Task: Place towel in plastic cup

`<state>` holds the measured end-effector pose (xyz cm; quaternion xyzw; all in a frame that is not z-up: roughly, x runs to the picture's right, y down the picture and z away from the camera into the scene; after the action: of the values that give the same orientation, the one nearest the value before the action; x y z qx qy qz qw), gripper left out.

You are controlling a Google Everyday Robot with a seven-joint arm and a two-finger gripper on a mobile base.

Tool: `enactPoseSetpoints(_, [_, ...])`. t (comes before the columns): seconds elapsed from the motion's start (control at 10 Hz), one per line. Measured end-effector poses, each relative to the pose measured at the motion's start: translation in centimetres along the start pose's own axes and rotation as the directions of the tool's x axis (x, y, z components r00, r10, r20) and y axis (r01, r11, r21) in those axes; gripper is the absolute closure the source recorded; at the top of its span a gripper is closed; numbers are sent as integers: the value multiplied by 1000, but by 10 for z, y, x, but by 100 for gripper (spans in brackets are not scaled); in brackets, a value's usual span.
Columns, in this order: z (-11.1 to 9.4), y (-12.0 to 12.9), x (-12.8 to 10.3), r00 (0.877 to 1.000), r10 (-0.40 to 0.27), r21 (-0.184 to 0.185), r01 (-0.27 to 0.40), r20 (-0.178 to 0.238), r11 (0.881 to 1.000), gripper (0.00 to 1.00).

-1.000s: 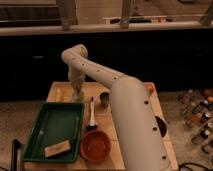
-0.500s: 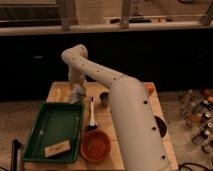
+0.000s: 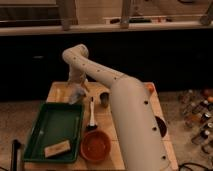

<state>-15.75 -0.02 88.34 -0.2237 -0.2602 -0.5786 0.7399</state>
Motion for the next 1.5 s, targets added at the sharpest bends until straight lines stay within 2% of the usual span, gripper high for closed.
enactPoseSetpoints(0.5, [-6, -2, 4, 1000, -7, 16, 7, -19, 1000, 20])
enactPoseSetpoints(1.5, [-6, -2, 4, 1000, -7, 17, 7, -18, 1000, 20])
